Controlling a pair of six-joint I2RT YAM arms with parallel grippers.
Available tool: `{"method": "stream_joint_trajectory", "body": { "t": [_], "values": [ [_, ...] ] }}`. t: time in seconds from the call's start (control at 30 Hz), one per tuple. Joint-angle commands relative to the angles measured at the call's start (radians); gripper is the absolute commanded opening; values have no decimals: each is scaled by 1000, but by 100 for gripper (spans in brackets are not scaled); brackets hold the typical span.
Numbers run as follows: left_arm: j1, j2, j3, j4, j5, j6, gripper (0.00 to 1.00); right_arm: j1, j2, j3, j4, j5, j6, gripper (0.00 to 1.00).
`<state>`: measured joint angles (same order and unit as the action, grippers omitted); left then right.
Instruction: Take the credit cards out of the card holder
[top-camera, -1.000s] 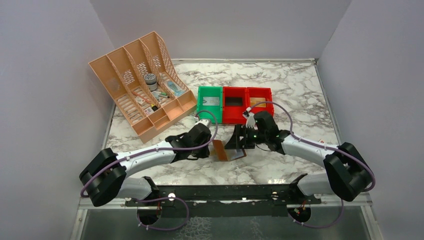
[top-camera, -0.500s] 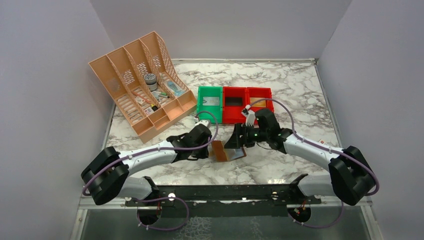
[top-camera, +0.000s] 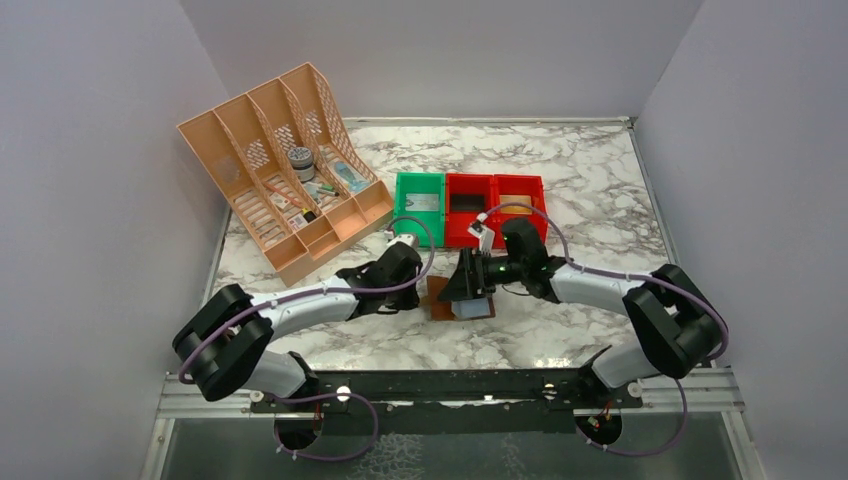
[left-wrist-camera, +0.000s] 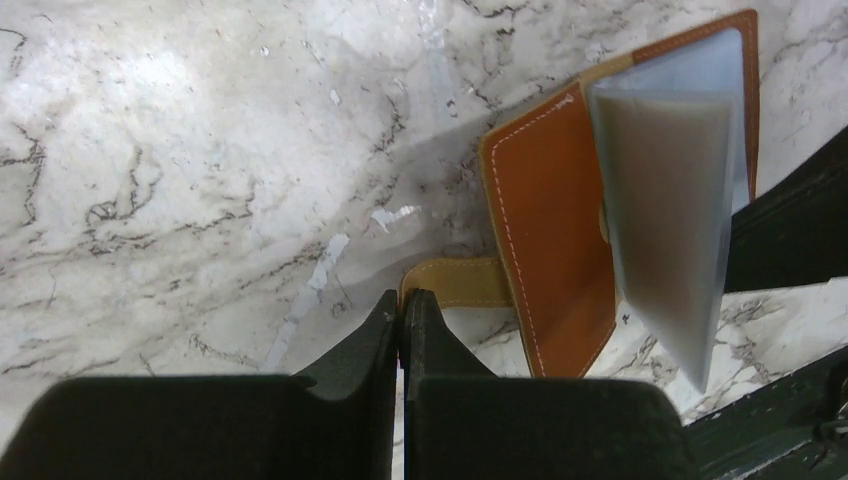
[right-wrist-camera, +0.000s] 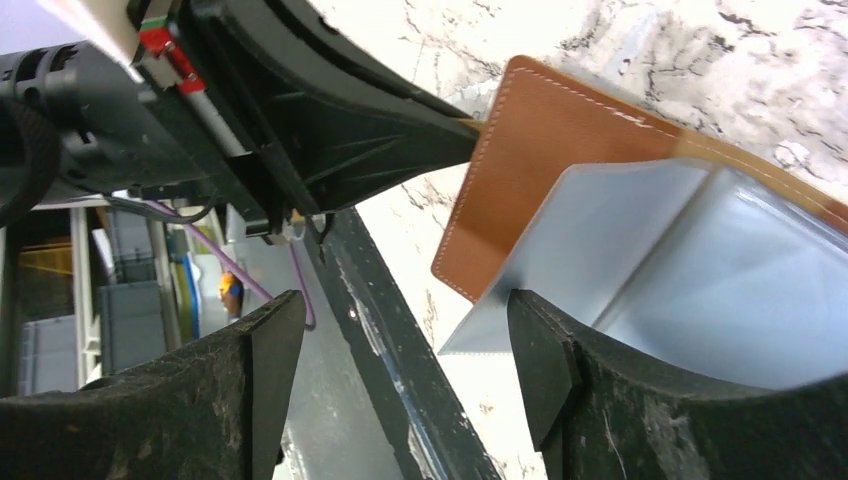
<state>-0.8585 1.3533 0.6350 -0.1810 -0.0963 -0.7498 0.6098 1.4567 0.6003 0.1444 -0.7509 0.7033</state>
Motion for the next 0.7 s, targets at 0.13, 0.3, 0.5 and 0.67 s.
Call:
{"method": "stream_joint_trajectory", "body": {
  "t": [0.13,0.3,0.5,0.67],
  "values": [
    [53,27,-32,87,67,-44,0,10,124,-57,279,-40,165,67],
    [61,-17,-38,52,41,-47,23,10,169,-86,334,52,211,49],
    [63,-95,-36,19,9,-61,52,10,174,-109,338,95,204,35],
    [63,-135,-27,60,33,-50,66,10,180,-110,286,134,162,32]
  ]
}}
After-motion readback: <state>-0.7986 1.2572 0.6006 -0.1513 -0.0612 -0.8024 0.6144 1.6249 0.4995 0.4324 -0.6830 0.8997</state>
